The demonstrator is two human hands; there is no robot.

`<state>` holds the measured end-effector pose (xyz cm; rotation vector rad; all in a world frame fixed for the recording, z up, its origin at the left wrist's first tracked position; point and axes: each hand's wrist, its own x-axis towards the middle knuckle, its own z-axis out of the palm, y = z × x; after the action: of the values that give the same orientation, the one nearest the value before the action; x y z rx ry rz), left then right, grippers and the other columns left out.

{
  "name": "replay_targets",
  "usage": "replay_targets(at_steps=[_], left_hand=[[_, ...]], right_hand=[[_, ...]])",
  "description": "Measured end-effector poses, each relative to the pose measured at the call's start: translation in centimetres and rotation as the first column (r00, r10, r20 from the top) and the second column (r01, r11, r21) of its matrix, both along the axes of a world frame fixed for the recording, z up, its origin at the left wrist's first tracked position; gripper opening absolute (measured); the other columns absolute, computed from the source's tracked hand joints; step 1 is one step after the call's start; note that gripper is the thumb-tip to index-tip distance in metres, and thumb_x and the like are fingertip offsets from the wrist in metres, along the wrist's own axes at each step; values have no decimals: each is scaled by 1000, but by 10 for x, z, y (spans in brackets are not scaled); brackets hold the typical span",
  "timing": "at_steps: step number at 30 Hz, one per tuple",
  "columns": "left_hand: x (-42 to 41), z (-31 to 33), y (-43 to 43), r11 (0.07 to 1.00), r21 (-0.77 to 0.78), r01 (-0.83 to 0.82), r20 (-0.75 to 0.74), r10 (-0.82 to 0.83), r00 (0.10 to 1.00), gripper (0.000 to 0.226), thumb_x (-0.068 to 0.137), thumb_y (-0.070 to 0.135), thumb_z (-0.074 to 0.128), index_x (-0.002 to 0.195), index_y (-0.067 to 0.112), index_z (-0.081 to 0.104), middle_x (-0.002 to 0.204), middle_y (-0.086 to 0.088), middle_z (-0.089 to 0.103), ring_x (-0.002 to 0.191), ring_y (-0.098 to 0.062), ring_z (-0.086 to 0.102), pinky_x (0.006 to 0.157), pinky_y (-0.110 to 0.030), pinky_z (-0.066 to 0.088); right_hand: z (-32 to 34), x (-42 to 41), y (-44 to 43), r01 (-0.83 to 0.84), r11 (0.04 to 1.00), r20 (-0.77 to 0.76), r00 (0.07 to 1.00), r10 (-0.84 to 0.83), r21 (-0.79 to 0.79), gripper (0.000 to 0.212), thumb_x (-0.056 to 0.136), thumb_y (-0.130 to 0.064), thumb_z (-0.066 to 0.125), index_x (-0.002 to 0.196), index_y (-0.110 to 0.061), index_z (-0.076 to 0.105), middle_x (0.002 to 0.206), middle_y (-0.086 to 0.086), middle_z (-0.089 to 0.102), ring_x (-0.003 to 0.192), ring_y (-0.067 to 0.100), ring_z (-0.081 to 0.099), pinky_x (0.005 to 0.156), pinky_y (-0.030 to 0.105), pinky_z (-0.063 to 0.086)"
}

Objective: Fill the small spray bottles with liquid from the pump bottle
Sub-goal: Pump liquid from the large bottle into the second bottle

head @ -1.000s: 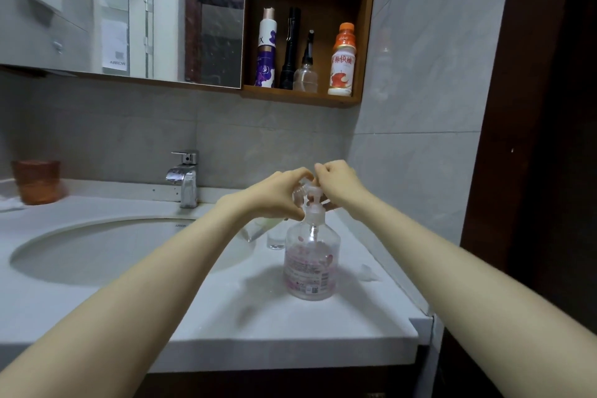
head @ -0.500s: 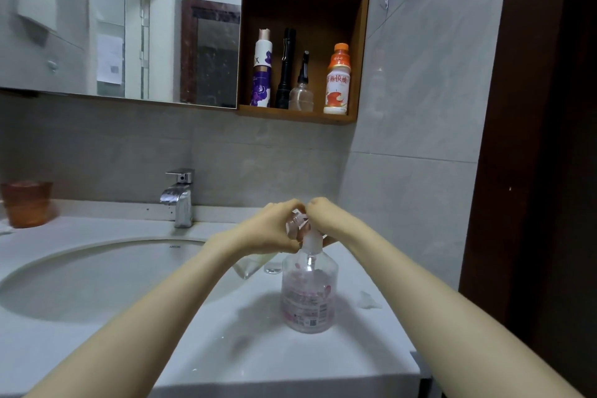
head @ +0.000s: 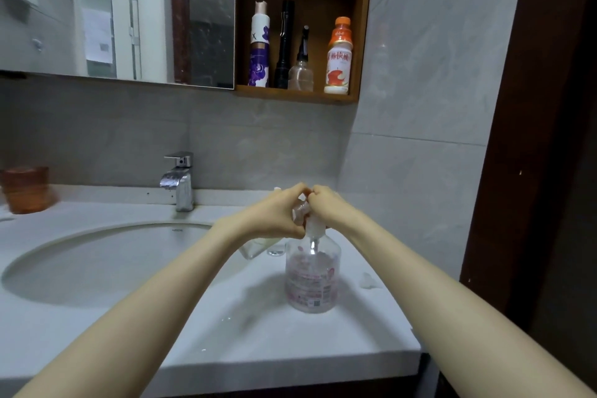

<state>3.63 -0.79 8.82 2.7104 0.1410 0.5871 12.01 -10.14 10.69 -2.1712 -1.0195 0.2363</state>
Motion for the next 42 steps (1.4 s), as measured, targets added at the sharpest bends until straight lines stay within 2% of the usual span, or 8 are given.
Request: replay_targets(at_steps=[4,8,12,16,21,25,31,42], left_hand=[[-3,-5,1,999,-27,-18,27,18,999,51,69,7,65,116,14,47,85,5,64,70,-8,53,57,-17,40],[-5,1,0,1000,-11,-2,40,2,999,48,69,10,65,114,18,50,92,2,66,79,-13,55,66,-27,46],[-5,1,-2,999,-39,31,38,-30,999,38,67,3,60,99,21,49,75,10,58,61,-5,47,51,-14,34],[0,0,11,986,-158,50,35,-45,998,40,63,5,59,100,16,50,88,-7,62,62,-10,46,57,-29,39],[2,-3,21,977,-202,63,51,-53,997,45,55,15,56,100,20,51,90,-12,64,67,-14,51,58,-35,42],[1,3,15,983,-166,75,55,-67,996,35,66,2,61,91,24,51,80,3,62,61,-2,48,55,-19,39],[5,3,15,991,-111,79,73,-71,995,40,68,5,66,99,25,51,86,6,62,68,-5,53,61,-20,44],[0,7,13,997,-56,48,88,-43,995,32,70,7,67,86,28,49,77,8,62,63,-3,52,55,-16,39]], right_hand=[[-1,-4,3,3,1000,-91,996,-2,8,17,92,0,36,87,-8,50,100,19,62,90,32,60,79,38,51],[12,0,-2,-52,996,-153,987,40,-74,27,87,-1,40,103,1,62,102,18,69,84,29,66,79,40,58],[26,-1,3,-49,991,-65,997,42,-125,25,88,-1,37,98,2,60,94,16,71,83,29,69,69,37,59],[32,-11,16,-36,992,48,998,42,-121,24,87,2,34,73,-9,49,86,18,66,70,30,64,56,29,50],[24,-7,26,-41,997,0,999,41,-66,22,85,1,33,77,-10,50,88,19,67,71,32,63,63,31,47],[25,1,22,-82,990,-112,991,69,-112,25,86,1,34,76,-9,54,66,5,64,59,19,61,55,22,44],[17,16,23,-79,995,-504,858,103,68,25,87,5,29,83,4,54,68,15,61,67,30,59,63,39,52],[10,15,29,-136,988,-328,932,151,70,28,80,15,45,60,-1,58,45,4,59,63,26,56,71,36,48]])
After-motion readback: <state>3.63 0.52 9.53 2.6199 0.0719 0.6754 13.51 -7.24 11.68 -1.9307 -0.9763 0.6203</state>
